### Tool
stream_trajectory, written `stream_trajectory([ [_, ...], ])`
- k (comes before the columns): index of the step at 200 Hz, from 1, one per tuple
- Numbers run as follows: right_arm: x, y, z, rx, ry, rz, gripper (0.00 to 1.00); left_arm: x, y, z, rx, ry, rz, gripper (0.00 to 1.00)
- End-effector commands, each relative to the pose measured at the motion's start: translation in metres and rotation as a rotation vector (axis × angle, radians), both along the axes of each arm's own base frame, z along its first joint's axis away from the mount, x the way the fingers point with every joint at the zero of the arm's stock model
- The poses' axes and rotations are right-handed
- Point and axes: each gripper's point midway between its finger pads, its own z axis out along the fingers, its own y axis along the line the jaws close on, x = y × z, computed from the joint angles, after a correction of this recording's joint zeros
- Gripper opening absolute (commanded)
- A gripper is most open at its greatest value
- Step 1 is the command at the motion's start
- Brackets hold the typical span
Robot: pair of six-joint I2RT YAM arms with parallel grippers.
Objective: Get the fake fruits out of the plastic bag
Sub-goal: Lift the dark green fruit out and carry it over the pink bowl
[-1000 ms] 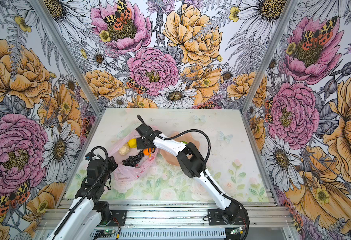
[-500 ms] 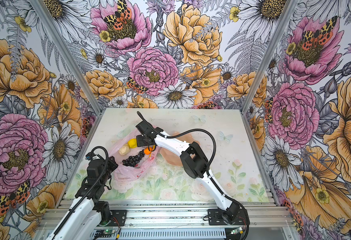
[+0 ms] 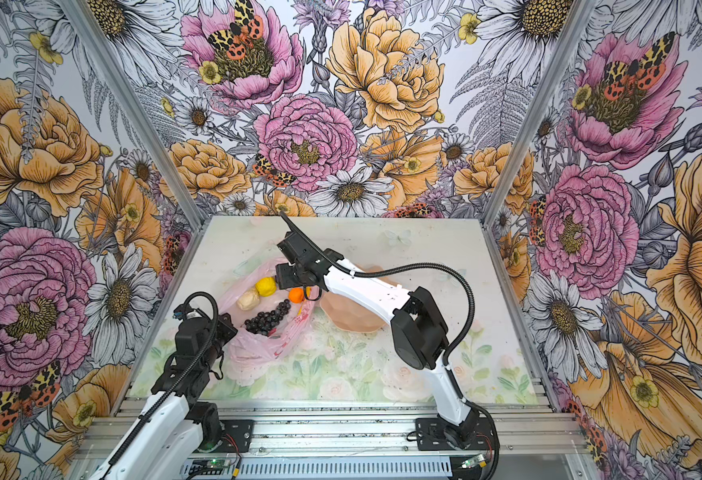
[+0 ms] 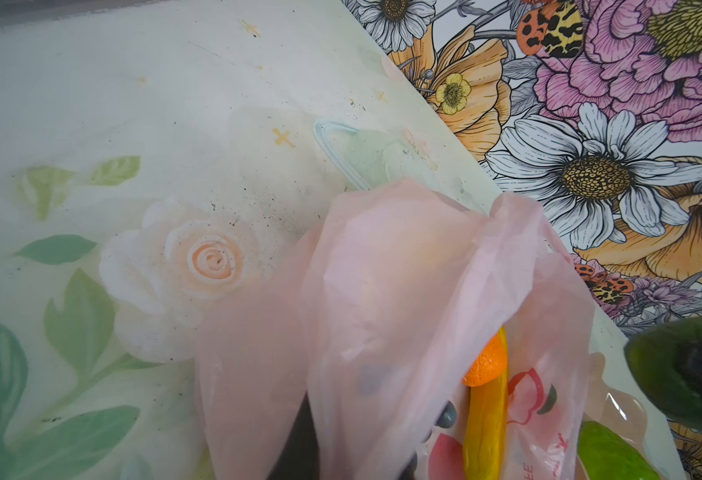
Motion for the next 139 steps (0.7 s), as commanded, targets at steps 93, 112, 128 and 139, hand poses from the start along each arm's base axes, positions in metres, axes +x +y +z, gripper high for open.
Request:
stream_trajectory([
  [93, -0.055, -0.108, 0.01, -0.116, -0.039, -0.102, 0.61, 0.003, -0.007, 0.005, 0.008, -0.028, -0.042, 0.14],
  [112, -0.071, -0.128, -0.005, -0.137, -0.006, -0.128, 0.61, 0.004, -0.009, 0.005, 0.008, -0.024, -0.049, 0.15],
  [128, -0.08, -0.147, -0.016, -0.157, 0.014, -0.154, 0.61, 0.004, -0.009, 0.003, 0.009, -0.021, -0.052, 0.14],
  [139, -0.085, -0.159, -0.023, -0.167, 0.03, -0.171, 0.61, 0.005, -0.009, 0.004, 0.009, -0.023, -0.052, 0.15],
])
